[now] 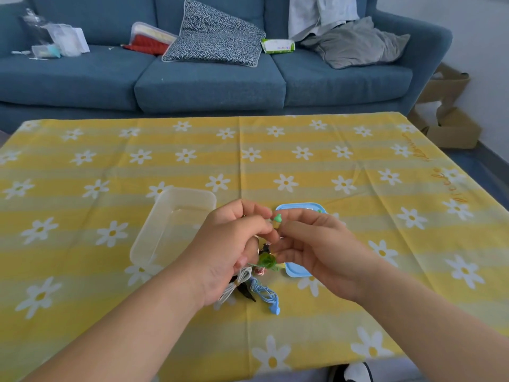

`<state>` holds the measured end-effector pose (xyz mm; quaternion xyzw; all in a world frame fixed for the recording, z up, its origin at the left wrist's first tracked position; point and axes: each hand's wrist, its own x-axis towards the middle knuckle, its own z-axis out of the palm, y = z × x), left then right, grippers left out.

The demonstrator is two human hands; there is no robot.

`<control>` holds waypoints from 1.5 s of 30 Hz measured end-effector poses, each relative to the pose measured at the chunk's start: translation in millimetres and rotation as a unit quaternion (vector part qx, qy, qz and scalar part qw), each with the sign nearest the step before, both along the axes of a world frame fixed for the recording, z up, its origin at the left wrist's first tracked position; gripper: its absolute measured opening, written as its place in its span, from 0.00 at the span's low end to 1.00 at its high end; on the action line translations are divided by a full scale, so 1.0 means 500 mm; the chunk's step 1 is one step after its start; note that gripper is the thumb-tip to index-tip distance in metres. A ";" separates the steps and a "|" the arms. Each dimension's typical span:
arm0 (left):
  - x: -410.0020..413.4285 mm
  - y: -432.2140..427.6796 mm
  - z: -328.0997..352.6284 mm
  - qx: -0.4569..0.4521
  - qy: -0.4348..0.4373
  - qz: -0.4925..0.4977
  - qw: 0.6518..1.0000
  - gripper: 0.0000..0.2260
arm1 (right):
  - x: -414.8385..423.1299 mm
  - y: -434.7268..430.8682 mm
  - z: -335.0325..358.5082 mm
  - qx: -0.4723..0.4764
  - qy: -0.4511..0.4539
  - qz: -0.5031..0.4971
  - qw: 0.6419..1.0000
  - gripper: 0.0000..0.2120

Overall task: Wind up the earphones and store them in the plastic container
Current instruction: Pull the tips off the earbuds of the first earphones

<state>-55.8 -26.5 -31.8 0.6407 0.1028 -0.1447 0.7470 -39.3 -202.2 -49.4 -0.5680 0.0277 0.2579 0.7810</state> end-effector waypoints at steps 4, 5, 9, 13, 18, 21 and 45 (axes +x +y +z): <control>0.000 -0.007 -0.013 0.049 -0.003 -0.016 0.999 0.06 | 0.001 -0.001 -0.009 -0.022 -0.009 -0.010 1.000 0.10; 0.000 -0.007 -0.016 0.052 -0.003 -0.016 0.999 0.06 | 0.000 -0.001 -0.011 -0.025 -0.008 -0.016 1.000 0.11; 0.004 0.000 -0.017 0.056 -0.019 0.012 0.998 0.04 | 0.004 -0.003 -0.013 -0.024 -0.002 -0.035 0.999 0.12; 0.011 0.012 -0.018 0.051 -0.025 0.053 0.997 0.05 | 0.007 -0.003 -0.013 -0.055 -0.011 -0.049 0.997 0.13; 0.009 0.011 -0.027 0.048 -0.027 0.055 0.997 0.06 | 0.010 -0.004 -0.020 -0.051 -0.005 -0.058 0.997 0.16; 0.011 0.011 -0.028 0.029 -0.026 0.067 0.997 0.07 | 0.010 -0.006 -0.022 -0.046 -0.002 -0.062 0.997 0.10; 0.007 -0.037 -0.054 0.124 -0.082 0.009 0.989 0.02 | 0.001 -0.010 -0.018 -0.179 -0.082 -0.053 0.979 0.04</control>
